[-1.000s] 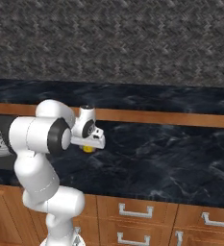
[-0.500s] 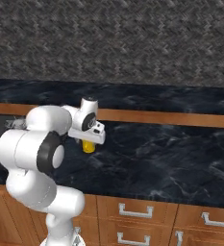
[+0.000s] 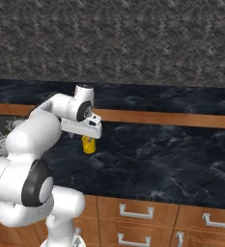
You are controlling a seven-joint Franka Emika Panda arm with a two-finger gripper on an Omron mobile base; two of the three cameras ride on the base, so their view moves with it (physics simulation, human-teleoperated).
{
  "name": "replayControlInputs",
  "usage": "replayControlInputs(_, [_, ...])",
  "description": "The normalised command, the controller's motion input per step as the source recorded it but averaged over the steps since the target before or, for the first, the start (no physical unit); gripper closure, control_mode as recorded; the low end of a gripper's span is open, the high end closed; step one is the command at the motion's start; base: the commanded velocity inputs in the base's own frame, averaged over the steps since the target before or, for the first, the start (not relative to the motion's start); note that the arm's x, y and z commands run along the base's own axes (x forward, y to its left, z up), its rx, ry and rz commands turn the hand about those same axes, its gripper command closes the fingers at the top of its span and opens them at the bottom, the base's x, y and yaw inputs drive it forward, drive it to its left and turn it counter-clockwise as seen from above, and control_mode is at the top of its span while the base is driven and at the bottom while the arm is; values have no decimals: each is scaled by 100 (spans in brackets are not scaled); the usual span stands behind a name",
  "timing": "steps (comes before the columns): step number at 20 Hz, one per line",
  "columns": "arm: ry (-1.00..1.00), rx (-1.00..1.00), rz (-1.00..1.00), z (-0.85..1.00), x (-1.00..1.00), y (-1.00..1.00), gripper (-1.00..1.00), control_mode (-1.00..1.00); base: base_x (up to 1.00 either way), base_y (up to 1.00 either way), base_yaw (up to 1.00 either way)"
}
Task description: Clear the mugs and bowl far away from the sink.
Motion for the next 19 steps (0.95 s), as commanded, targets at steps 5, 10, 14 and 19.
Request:
replayControlInputs(5, [1,0,8,59,-100,0,-100,-100,0,0,0])
replayControlInputs(10, [-5,0,12,67,-100,8,-100,-100,0,0,0])
replayControlInputs(14, [-30,0,9,73,-98,12,-100,-100,0,0,0])
replayControlInputs(19, [-39,0,6,56,-77,8,-100,-100,0,0,0])
